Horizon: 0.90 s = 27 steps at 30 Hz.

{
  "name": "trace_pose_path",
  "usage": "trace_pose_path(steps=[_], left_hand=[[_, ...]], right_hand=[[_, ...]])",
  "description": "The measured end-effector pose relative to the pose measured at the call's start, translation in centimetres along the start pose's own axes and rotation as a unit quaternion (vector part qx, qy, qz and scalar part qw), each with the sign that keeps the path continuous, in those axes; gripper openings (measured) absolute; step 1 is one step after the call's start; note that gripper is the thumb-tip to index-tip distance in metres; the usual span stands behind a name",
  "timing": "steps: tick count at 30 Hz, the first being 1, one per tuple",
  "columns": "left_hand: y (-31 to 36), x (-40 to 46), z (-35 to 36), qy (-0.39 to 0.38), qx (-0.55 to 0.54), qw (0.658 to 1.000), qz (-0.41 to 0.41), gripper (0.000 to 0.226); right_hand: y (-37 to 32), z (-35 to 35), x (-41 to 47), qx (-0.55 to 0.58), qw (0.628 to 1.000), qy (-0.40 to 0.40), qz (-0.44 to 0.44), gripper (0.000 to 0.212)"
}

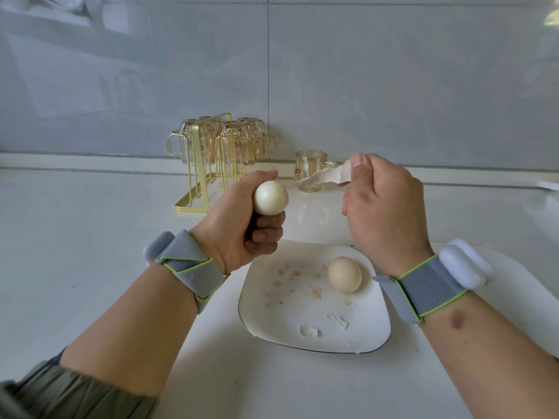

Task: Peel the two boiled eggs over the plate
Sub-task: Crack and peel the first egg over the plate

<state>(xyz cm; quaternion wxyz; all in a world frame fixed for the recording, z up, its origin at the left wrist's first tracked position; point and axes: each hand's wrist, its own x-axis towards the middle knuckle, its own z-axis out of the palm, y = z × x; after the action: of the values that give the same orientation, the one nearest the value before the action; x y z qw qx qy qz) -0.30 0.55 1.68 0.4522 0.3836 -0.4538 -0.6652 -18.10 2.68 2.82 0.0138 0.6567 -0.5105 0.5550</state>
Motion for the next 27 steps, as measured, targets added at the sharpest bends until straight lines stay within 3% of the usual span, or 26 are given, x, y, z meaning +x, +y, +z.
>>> trace_pose_path(steps=[9,20,27], left_hand=[[-0.27,0.42,0.08,0.055,0.060,0.997,0.005,0.035],[-0.32,0.48,-0.15,0.105,0.042,0.993,0.023,0.034],[-0.21,0.35,0.11,0.109,0.022,0.992,0.055,0.030]], right_hand=[[0.11,0.06,0.12,0.014,0.999,0.035,-0.002,0.037],[0.27,-0.07,0.16,0.056,0.996,0.058,-0.021,0.032],[0.07,0.02,-0.31,0.116,0.993,-0.009,-0.022,0.039]])
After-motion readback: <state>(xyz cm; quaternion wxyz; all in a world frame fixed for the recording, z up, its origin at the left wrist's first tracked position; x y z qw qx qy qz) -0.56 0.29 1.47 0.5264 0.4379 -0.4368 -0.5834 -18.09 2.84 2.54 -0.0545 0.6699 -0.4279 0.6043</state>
